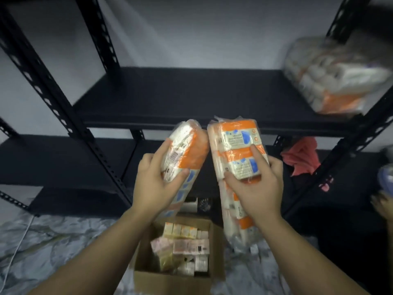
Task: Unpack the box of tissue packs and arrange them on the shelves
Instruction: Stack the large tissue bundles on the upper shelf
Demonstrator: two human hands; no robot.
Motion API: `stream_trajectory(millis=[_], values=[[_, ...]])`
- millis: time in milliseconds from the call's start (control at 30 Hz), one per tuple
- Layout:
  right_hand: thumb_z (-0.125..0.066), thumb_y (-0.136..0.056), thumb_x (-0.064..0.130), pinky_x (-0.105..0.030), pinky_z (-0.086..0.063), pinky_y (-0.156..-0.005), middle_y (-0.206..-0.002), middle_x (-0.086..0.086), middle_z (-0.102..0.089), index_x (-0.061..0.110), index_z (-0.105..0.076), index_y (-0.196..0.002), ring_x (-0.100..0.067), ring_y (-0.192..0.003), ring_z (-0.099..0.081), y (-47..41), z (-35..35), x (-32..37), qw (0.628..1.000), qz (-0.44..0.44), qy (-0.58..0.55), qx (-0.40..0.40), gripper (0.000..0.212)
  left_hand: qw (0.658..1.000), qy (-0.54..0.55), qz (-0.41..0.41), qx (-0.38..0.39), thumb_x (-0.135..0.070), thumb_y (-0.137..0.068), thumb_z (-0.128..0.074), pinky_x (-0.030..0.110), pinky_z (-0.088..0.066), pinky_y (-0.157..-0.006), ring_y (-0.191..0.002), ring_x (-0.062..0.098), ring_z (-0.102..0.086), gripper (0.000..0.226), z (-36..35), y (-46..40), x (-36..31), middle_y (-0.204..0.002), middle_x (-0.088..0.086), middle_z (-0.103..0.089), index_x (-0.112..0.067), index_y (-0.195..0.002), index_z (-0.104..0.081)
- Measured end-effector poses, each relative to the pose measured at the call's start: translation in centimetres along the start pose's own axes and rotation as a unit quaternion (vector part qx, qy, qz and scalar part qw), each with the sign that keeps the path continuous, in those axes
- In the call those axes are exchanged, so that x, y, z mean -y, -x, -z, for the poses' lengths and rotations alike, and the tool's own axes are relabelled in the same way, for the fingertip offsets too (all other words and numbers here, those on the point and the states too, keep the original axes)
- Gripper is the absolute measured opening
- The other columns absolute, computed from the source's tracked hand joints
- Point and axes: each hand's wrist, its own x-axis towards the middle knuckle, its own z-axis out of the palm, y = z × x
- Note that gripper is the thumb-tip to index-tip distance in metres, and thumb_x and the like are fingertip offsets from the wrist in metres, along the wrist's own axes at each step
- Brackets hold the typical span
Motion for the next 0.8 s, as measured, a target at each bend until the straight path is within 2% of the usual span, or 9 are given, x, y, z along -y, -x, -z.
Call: stream_trajectory(millis=[167, 267, 367, 433, 533, 667, 800], values=[[-0.091, -0.072, 0.041, -0.002, -0.033, -0.084, -0.126, 0.013, -0.036, 0.036, -0.046, -0.155, -0.006, -0.115, -0.050, -4.7, 3.0, 4.3, 0.999, 0.027, -0.019, -0.015, 0.094, 0.999, 0.006, -0.027, -0.033, -0.056, -0.085, -0.075, 0.020, -0.037, -0.084, -0.118, 0.009, -0.049, 0.084, 2.4, -3.1, -5.6, -0.124, -0.013, -0.045, -0.058, -0.152, -0.024], [-0.088, -0.074, 0.047, -0.006, -0.035, -0.082, -0.125, 0.014, -0.034, 0.038, -0.044, -0.154, -0.006, -0.114, -0.050, -7.4, 4.2, 6.3, 0.999, 0.039, -0.005, -0.017, 0.092, 0.999, 0.000, -0.030, -0.036, -0.061, -0.085, -0.073, 0.020, -0.040, -0.080, -0.112, 0.008, -0.054, 0.083, 3.9, -5.5, -7.6, -0.122, -0.013, -0.045, -0.058, -0.152, -0.025], [-0.084, -0.070, 0.058, -0.028, -0.049, -0.095, -0.125, 0.014, -0.034, 0.043, -0.044, -0.153, -0.013, -0.118, -0.052, -10.3, 4.4, 7.5, 0.999, 0.045, 0.020, -0.013, 0.093, 0.999, -0.009, -0.025, -0.028, -0.065, -0.084, -0.070, 0.020, -0.041, -0.077, -0.104, 0.005, -0.056, 0.082, 5.1, -8.4, -9.2, -0.122, -0.011, -0.047, -0.055, -0.153, -0.028], [-0.079, -0.066, 0.065, -0.040, -0.052, -0.102, -0.123, 0.013, -0.035, 0.045, -0.044, -0.152, -0.016, -0.118, -0.053, -12.0, 4.2, 8.1, 0.998, 0.043, 0.041, -0.010, 0.095, 1.000, -0.002, -0.014, -0.017, -0.065, -0.084, -0.071, 0.026, -0.045, -0.083, -0.105, 0.006, -0.057, 0.080, 5.4, -10.5, -9.8, -0.123, -0.009, -0.051, -0.056, -0.152, -0.030], [-0.075, -0.063, 0.070, -0.043, -0.051, -0.104, -0.123, 0.012, -0.035, 0.046, -0.042, -0.153, -0.016, -0.120, -0.050, -14.3, 3.3, 8.9, 0.997, 0.038, 0.061, -0.007, 0.099, 0.999, 0.049, 0.013, 0.007, -0.070, -0.080, -0.071, 0.039, -0.057, -0.092, -0.105, 0.010, -0.067, 0.077, 5.3, -13.8, -9.8, -0.124, -0.012, -0.061, -0.057, -0.147, -0.036], [-0.065, -0.058, 0.078, -0.047, -0.050, -0.106, -0.123, 0.013, -0.034, 0.046, -0.041, -0.153, -0.017, -0.123, -0.048, -17.0, 1.7, 9.5, 0.995, 0.025, 0.090, -0.013, 0.104, 0.993, 0.090, 0.034, 0.066, -0.059, -0.086, -0.074, 0.036, -0.065, -0.079, -0.088, 0.004, -0.075, 0.072, 4.2, -18.1, -9.1, -0.115, -0.016, -0.071, -0.043, -0.148, -0.043], [-0.061, -0.059, 0.080, -0.049, -0.048, -0.106, -0.127, 0.009, -0.038, 0.041, -0.041, -0.155, -0.019, -0.124, -0.047, -19.7, 0.0, 10.1, 0.990, 0.000, 0.138, -0.009, 0.106, 0.988, 0.094, 0.070, 0.103, -0.061, -0.088, -0.070, 0.040, -0.065, -0.077, -0.084, 0.011, -0.077, 0.065, 2.9, -22.6, -7.5, -0.112, -0.008, -0.073, -0.037, -0.144, -0.045]])
